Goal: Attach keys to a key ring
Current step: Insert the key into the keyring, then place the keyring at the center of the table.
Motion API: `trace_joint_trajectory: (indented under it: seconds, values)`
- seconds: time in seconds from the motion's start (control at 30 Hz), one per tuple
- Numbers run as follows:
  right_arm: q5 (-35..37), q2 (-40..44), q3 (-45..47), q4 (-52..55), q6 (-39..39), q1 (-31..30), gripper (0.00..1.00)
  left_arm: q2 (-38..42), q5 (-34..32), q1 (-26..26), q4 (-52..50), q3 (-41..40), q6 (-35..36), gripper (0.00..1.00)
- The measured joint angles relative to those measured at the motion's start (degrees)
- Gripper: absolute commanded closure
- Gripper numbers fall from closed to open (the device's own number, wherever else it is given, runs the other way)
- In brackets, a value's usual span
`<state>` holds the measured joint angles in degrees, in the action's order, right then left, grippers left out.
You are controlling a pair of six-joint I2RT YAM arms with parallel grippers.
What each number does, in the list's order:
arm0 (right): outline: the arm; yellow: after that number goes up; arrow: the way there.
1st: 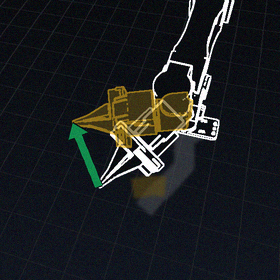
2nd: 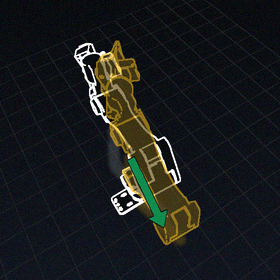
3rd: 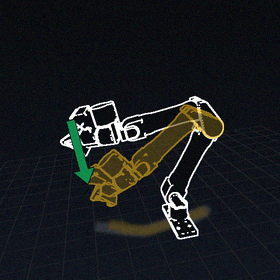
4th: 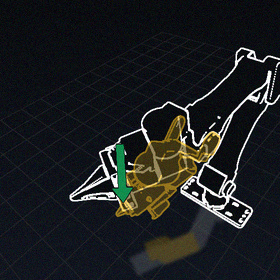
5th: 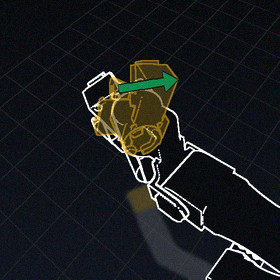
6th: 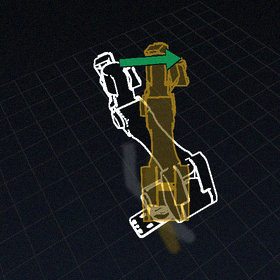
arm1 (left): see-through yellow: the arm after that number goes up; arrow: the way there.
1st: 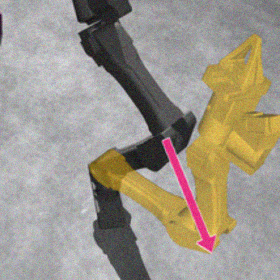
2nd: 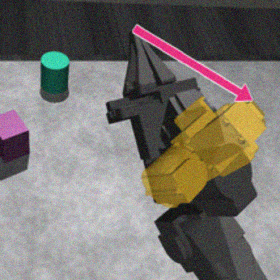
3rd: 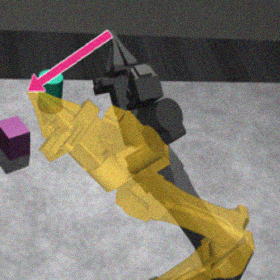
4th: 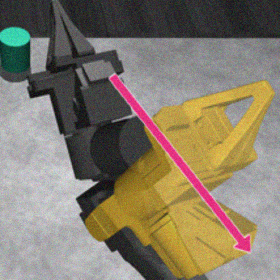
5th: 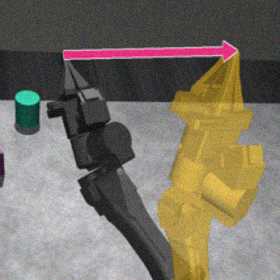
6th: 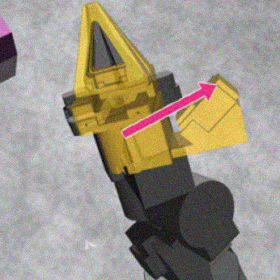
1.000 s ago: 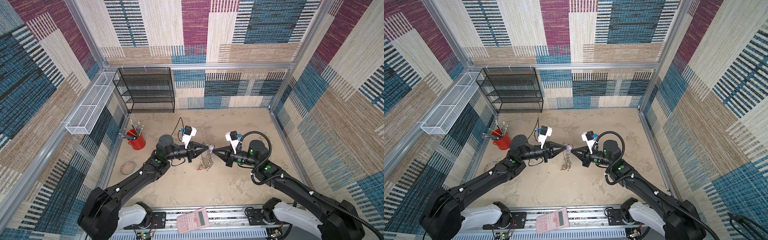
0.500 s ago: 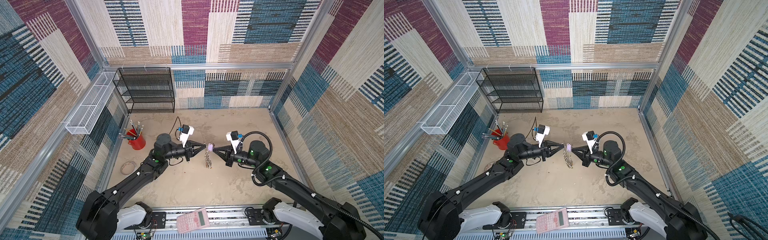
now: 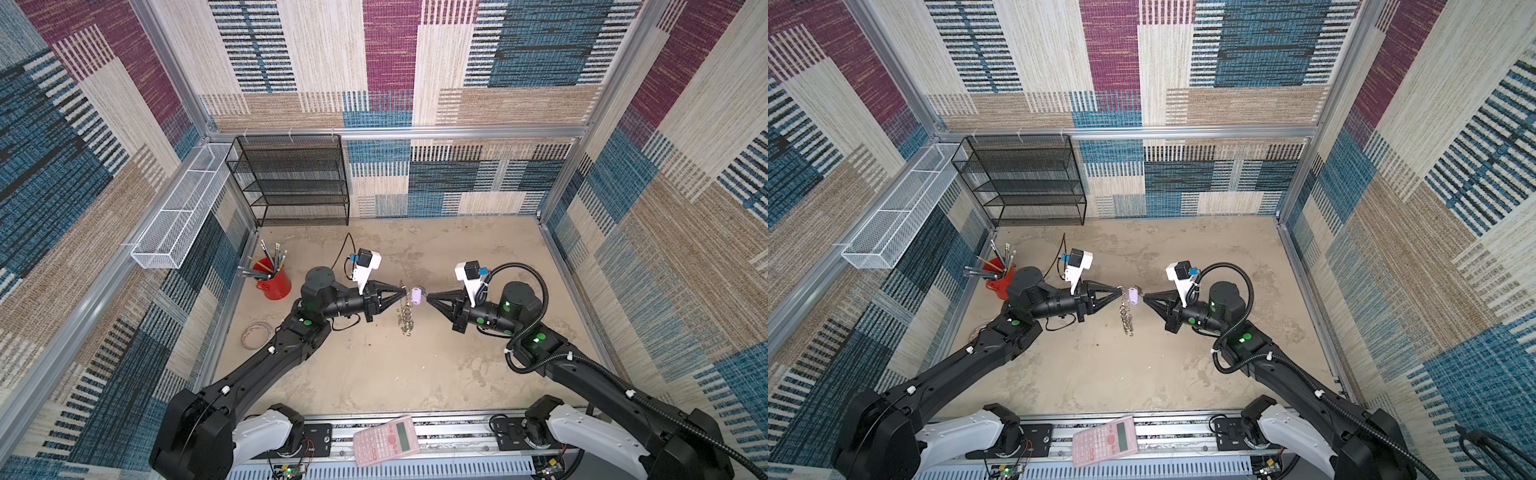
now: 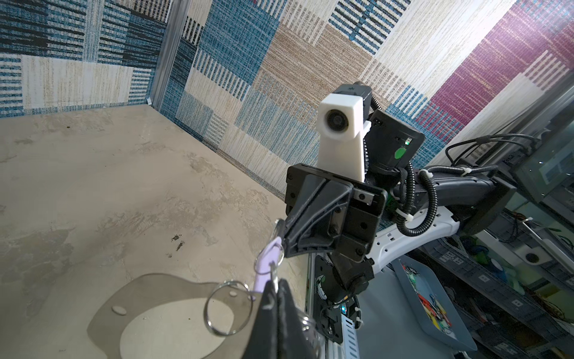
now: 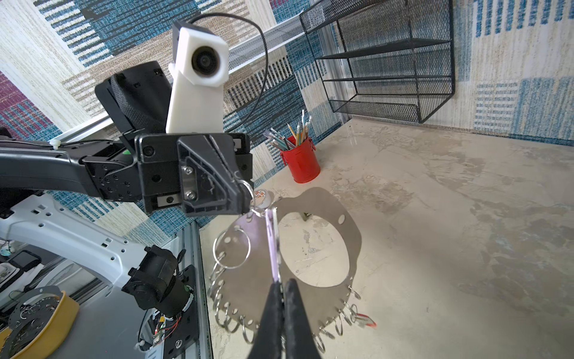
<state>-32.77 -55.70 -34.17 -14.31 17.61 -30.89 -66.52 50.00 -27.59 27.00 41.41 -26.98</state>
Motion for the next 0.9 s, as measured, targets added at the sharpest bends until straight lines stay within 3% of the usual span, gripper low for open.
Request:
trace_joint_trajectory:
  seconds: [0.07,0.17,0.23,0.4,0.63,0.9]
  values:
    - [0.11,0.02,0.0,-0.48,0.37,0.24,1.0,0.26,-0.07,0.13,0.0,-0.28,0.0,1.0]
    - [2.54,-0.22,0.0,-0.5,0.9,0.66,0.89,0.15,0.0,0.42,1.09,-0.63,-0.33,1.0]
    - [8.98,-0.5,0.07,2.29,1.57,1.55,0.77,0.2,1.44,0.63,4.02,-0.79,-0.87,1.0]
    - [14.36,-0.61,-0.17,6.05,1.84,1.66,0.6,0.09,2.86,0.7,6.78,-0.81,-1.77,1.0]
    - [17.86,-1.07,-0.39,7.26,2.25,1.99,0.48,-1.44,2.84,0.55,7.54,-0.81,-3.04,1.0]
    - [23.1,-3.13,-2.21,9.18,4.52,3.93,0.26,-7.41,1.33,-2.27,7.63,2.16,-3.1,1.0]
